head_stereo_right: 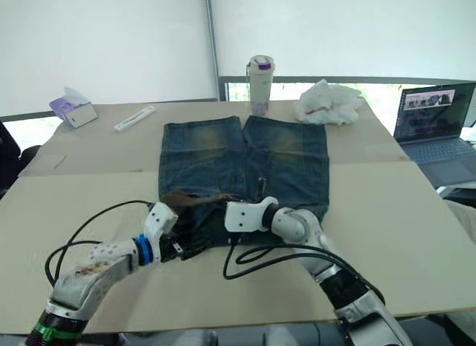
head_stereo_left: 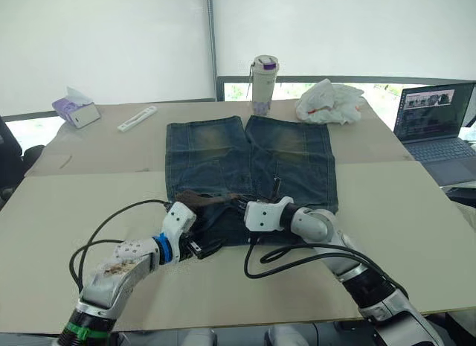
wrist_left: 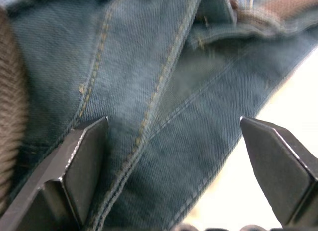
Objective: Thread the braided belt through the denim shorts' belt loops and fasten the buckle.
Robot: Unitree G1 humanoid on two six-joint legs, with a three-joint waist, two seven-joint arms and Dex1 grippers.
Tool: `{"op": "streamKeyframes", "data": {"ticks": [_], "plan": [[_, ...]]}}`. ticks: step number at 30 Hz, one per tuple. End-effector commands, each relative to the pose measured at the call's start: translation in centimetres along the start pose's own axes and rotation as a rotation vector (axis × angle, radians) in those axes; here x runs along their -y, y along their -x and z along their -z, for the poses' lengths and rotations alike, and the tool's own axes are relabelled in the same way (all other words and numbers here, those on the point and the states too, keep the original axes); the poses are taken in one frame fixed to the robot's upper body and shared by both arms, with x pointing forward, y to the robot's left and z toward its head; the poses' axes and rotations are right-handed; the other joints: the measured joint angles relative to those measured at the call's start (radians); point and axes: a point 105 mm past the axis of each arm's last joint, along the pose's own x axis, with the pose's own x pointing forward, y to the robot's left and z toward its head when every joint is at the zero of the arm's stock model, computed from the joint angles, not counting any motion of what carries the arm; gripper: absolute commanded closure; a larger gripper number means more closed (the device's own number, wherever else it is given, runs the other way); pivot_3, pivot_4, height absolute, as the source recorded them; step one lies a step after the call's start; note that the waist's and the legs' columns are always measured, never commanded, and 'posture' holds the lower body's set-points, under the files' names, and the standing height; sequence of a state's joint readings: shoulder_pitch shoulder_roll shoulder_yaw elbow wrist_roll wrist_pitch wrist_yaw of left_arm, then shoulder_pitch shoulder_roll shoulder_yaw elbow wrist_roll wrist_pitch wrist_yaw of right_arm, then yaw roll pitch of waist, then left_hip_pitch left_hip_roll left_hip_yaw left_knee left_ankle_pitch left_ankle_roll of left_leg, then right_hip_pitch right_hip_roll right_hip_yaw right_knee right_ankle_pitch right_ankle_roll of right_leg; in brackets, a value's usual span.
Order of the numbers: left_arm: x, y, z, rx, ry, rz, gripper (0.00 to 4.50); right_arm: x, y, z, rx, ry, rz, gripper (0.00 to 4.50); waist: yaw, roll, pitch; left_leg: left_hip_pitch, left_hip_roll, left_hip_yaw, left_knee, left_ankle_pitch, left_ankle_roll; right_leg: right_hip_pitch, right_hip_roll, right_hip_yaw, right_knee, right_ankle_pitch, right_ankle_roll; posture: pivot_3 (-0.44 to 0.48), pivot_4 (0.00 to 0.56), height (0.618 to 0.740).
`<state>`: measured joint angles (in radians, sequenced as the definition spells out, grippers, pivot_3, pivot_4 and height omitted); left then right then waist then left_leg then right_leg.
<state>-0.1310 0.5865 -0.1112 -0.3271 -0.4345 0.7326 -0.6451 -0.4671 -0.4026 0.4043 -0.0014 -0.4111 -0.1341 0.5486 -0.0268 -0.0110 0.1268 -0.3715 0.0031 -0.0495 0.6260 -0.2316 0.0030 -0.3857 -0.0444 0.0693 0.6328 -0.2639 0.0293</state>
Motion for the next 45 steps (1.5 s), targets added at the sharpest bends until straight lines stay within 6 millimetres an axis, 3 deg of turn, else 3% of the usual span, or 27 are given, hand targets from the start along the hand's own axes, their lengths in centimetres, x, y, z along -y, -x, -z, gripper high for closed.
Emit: {"op": "streamKeyframes", "data": {"ticks": [1, 5, 11, 13, 16, 21, 26, 29, 32, 38, 41, 45], "plan": [[0.9, 0.0, 1.6, -0.099, 0.055, 0.021, 0.05, 4.1, 1.0, -1.6, 0.041, 0.012, 0.166, 4.5, -0.001, 0.0, 0.0, 0.0, 0.0, 0.0, 0.0, 0.0, 0.0, 0.0, 0.0, 0.0, 0.0, 0.0, 0.0, 0.0, 0.15, 0.74], [-0.1, 0.3, 2.6, -0.13, 0.073, -0.044, 0.05, 5.6, 2.7, -1.3, 0.014, 0.046, 0.217, 4.5, 0.002, 0.0, 0.0, 0.0, 0.0, 0.0, 0.0, 0.0, 0.0, 0.0, -0.001, 0.0, 0.0, 0.0, 0.0, 0.0, 0.15, 0.74], [-0.4, 0.4, 3.4, -0.139, 0.102, -0.065, 0.05, 5.4, 4.8, 0.0, -0.063, 0.15, 0.159, 4.5, 0.003, 0.0, -0.001, 0.002, 0.0, 0.0, 0.0, 0.0, 0.0, 0.001, -0.001, 0.0, -0.001, 0.0, 0.0, 0.0, 0.15, 0.74], [-0.5, 0.5, 3.6, -0.142, 0.097, -0.068, 0.05, 5.3, 5.5, 1.1, -0.105, 0.143, 0.16, 4.5, 0.0, 0.001, -0.001, 0.002, 0.0, 0.001, -0.001, 0.0, 0.0, 0.001, 0.0, 0.001, 0.0, 0.0, 0.0, 0.0, 0.15, 0.74], [-0.6, 0.8, 3.7, -0.133, 0.096, -0.072, 0.05, 6.2, 8.1, 4.4, -0.239, 0.091, 0.24, 4.5, 0.0, 0.002, -0.002, 0.002, 0.0, 0.001, -0.001, 0.0, 0.0, 0.002, 0.0, 0.001, 0.0, 0.0, 0.0, 0.0, 0.15, 0.74], [-0.9, 1.1, 4.1, -0.138, 0.086, -0.081, 0.05, 7.6, 11.3, 7.3, -0.378, 0.095, 0.311, 4.5, 0.0, 0.002, -0.002, 0.002, 0.0, 0.002, 0.0, 0.0, 0.0, 0.002, -0.001, 0.002, -0.001, 0.0, 0.0, 0.0, 0.15, 0.74], [-0.4, 1.3, 4.0, -0.115, 0.07, -0.044, 0.05, 7.9, 13.0, 8.4, -0.428, 0.119, 0.317, 4.5, -0.002, 0.003, -0.002, 0.002, 0.0, 0.003, -0.001, 0.0, 0.0, 0.002, 0.0, 0.002, -0.001, 0.0, 0.0, 0.0, 0.15, 0.74], [0.0, 1.3, 3.7, -0.087, 0.053, -0.008, 0.05, 8.1, 13.1, 8.4, -0.419, 0.122, 0.33, 4.5, -0.001, 0.003, -0.002, 0.002, 0.0, 0.004, 0.0, 0.0, 0.0, 0.002, -0.001, 0.003, -0.001, 0.0, 0.0, 0.0, 0.15, 0.74], [0.1, 1.8, 3.2, -0.022, 0.011, 0.015, 0.05, 7.7, 11.9, 6.7, -0.323, 0.118, 0.324, 4.5, -0.001, 0.003, -0.002, 0.002, 0.0, 0.004, -0.001, 0.0, 0.0, 0.002, -0.001, 0.003, -0.001, -0.001, 0.0, 0.0, 0.15, 0.74], [0.4, 4.7, 1.0, 0.208, 0.101, 0.145, 0.05, 7.5, 10.2, 3.7, -0.157, 0.039, 0.368, 4.5, -0.009, 0.003, -0.002, 0.001, 0.004, 0.003, -0.001, 0.0, 0.0, 0.001, 0.0, 0.002, -0.001, 0.0, 0.0, 0.0, 0.15, 0.74], [1.4, 7.3, -1.4, 0.276, 0.374, 0.338, 0.05, 7.5, 9.4, 2.5, -0.1, 0.013, 0.349, 4.5, -0.011, 0.0, 0.0, 0.0, 0.004, 0.003, 0.0, 0.0, 0.0, 0.001, 0.0, 0.002, -0.001, 0.0, 0.0, 0.0, 0.15, 0.74], [1.6, 7.6, -5.6, 0.398, 0.476, 0.44, 0.05, 7.8, 8.5, 1.4, -0.051, -0.009, 0.351, 4.5, -0.001, -0.001, 0.001, -0.001, 0.004, 0.001, 0.001, 0.0, 0.0, 0.001, -0.001, 0.0, -0.001, -0.001, 0.0, 0.0, 0.15, 0.74]]}}
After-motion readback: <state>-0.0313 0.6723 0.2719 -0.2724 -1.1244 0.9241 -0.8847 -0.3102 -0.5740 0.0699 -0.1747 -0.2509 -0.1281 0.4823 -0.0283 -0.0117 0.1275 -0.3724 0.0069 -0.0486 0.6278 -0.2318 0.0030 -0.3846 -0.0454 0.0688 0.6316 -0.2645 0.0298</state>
